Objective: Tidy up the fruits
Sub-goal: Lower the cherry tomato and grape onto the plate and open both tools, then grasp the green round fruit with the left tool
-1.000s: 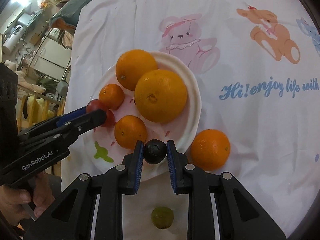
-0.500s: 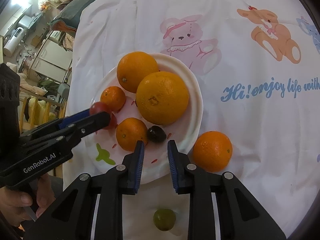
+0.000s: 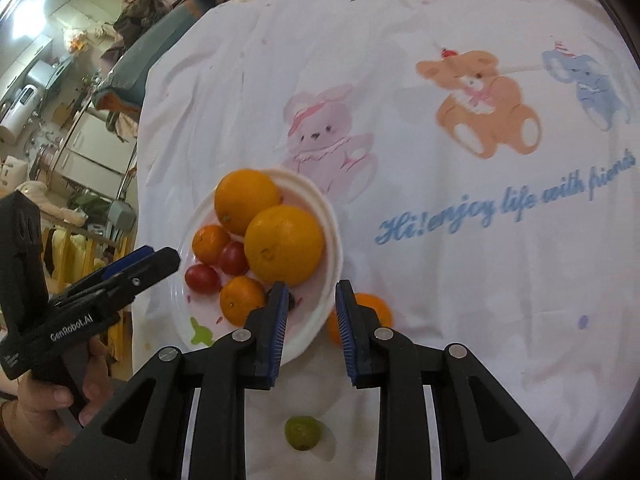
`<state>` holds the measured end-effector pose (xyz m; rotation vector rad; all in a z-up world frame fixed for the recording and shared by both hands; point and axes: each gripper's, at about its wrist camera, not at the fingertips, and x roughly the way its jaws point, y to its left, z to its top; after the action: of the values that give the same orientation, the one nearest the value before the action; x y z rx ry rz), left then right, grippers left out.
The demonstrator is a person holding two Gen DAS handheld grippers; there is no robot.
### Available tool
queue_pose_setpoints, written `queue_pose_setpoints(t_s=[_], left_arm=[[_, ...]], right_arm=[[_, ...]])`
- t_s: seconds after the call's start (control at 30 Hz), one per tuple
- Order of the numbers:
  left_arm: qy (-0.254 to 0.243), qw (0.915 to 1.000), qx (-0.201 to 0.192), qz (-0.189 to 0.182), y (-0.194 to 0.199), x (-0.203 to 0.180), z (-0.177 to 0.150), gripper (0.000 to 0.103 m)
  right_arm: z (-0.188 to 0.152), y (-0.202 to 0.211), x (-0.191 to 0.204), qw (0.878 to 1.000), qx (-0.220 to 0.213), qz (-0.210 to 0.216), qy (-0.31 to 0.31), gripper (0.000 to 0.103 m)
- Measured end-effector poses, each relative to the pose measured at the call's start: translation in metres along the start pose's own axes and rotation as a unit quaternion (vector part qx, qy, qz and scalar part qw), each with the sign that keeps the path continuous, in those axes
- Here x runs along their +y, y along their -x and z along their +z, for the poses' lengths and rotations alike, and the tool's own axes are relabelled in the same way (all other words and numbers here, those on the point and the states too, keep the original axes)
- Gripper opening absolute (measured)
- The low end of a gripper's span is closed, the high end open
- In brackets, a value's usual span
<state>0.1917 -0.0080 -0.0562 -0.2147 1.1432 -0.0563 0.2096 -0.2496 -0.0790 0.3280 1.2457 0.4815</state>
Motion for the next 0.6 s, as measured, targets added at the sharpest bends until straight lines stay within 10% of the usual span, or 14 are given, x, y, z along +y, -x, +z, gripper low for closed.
queue_pose_setpoints(t_s=[0.13, 0.6], left_arm=[[0.002, 0.9998, -0.016, 0.009, 0.007, 0.001, -0.001, 0.069], [-0.055, 0.9978, -0.003, -0.037, 0.022, -0.044, -0.067, 0.069]], right_arm=[[0.000, 0.009, -0.002, 1.000, -0.014, -0.007, -0.005, 0.061], [-0.019, 0.048, -0.019, 0.998, -0.040, -0.033, -0.034, 0.063]])
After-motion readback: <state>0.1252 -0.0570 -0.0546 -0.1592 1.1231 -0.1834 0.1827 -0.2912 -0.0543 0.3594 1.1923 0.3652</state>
